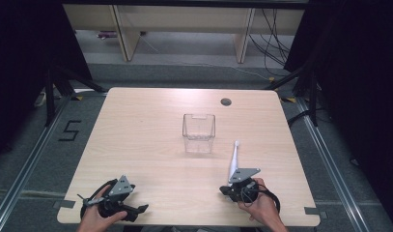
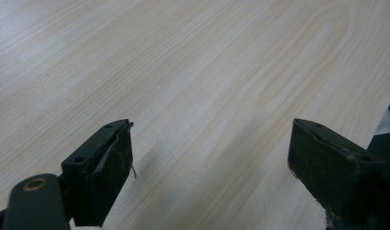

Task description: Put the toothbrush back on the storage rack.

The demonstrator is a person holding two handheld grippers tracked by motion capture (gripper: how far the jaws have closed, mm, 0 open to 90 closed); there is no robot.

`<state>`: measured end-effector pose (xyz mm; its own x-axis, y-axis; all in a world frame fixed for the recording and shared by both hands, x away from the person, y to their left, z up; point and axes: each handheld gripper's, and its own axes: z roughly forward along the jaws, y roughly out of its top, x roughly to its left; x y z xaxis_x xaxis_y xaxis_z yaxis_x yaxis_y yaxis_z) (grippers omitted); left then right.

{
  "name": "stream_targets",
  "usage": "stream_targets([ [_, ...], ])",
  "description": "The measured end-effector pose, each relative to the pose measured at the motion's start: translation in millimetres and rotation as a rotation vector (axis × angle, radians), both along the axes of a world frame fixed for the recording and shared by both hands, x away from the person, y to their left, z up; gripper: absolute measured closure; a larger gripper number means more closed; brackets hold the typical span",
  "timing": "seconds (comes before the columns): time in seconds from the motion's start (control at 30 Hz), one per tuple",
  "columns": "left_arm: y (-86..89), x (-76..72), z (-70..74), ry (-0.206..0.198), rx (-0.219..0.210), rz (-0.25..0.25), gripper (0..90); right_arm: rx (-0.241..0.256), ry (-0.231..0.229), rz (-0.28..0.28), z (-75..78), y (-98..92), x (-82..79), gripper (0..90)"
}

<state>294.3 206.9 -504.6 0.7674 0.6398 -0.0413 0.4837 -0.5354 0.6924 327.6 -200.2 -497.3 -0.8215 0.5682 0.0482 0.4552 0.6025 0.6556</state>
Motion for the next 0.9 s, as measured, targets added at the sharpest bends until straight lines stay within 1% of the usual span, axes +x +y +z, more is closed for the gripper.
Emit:
stream_targets([
  [0.03,-0.3,0.3,-0.3,-0.003,-0.006,0.0,15.2,0.004,0.003,-0.002,-0.2,-0.8,-0.5,89.6],
  [0.1,-0.1,-0.2,0.4,-0.003,-0.002,0.003,15.2,0.0,0.003,0.0,-0.6,-1.9,-0.6,89.5],
  [0.13,0.4,0.1,0.2,-0.001,0.003,0.003,15.2,-0.002,0.034,-0.026,0.9,-3.1,-2.7,89.4],
  [0.17,0.6,0.2,-0.1,-0.001,0.004,0.002,15.2,0.011,0.018,-0.009,-0.1,-5.6,-1.0,89.3],
  [0.23,0.1,0.2,-0.5,0.004,-0.003,0.006,15.2,0.005,0.021,-0.008,0.5,-7.4,-1.0,89.2],
  [0.27,0.1,0.5,-0.3,0.001,-0.001,-0.002,15.1,-0.002,0.024,-0.011,0.9,-9.5,-0.6,89.2],
  [0.3,-0.3,-0.5,0.1,0.002,-0.005,0.001,15.1,0.012,0.026,-0.016,0.3,-10.2,-1.1,89.2],
  [0.33,-0.1,-0.1,0.1,0.0,-0.001,0.002,15.2,0.008,0.032,-0.031,1.3,-12.1,-2.4,89.2],
  [0.37,0.1,0.0,0.1,-0.002,0.0,0.002,15.2,-0.003,0.03,-0.027,2.5,-13.9,-1.8,89.1],
  [0.4,0.0,0.3,-0.5,0.002,-0.003,0.008,15.2,0.01,0.013,-0.032,0.9,-14.7,-1.7,89.1],
  [0.43,0.3,0.1,-0.3,0.001,0.001,0.007,15.2,0.001,0.036,-0.033,3.3,-17.0,-2.2,89.1],
  [0.47,0.3,0.2,-0.6,0.005,0.0,0.007,15.1,0.013,0.037,-0.053,2.7,-17.8,-3.1,89.1],
  [0.53,0.2,0.3,-0.4,0.002,-0.001,-0.001,15.2,0.0,0.036,-0.044,3.0,-23.2,-2.4,89.1],
  [0.57,0.0,-0.2,-0.1,0.001,-0.001,0.002,15.2,0.013,0.027,-0.055,1.8,-23.9,-2.8,89.0],
  [0.6,-0.1,-0.1,0.0,0.001,0.0,0.001,15.2,0.013,0.027,-0.055,1.8,-23.9,-2.8,89.0],
  [0.63,-0.1,-0.1,-0.1,0.001,-0.001,0.002,15.1,0.013,0.037,-0.064,1.7,-25.4,-3.2,89.0],
  [0.67,0.0,-0.1,-0.1,0.001,0.0,0.002,15.2,0.001,0.04,-0.048,2.1,-28.0,-2.6,89.0],
  [0.7,0.1,0.2,-0.4,0.001,0.0,0.002,15.2,0.015,0.026,-0.067,1.8,-30.7,-3.9,89.0],
  [0.73,0.1,0.2,-0.4,0.001,0.0,0.002,15.2,0.015,0.026,-0.067,1.8,-30.7,-3.9,89.0],
  [0.77,0.0,0.4,-0.5,0.003,-0.001,0.001,15.2,0.011,0.035,-0.065,2.5,-32.9,-4.1,89.0],
  [0.8,0.0,0.3,-0.5,0.003,-0.001,0.0,15.2,0.02,0.053,-0.096,2.7,-33.8,-5.9,89.0],
  [0.83,-0.1,0.2,-0.5,0.003,0.0,0.0,15.1,0.023,0.036,-0.074,2.3,-35.6,-5.1,89.0],
  [0.87,-0.1,0.2,-0.4,0.003,0.0,0.0,15.2,0.007,0.047,-0.098,3.6,-38.3,-6.6,89.0],
  [0.9,-0.1,0.3,-0.4,0.002,-0.001,0.0,15.2,0.018,0.041,-0.099,3.7,-41.0,-7.2,89.0],
])
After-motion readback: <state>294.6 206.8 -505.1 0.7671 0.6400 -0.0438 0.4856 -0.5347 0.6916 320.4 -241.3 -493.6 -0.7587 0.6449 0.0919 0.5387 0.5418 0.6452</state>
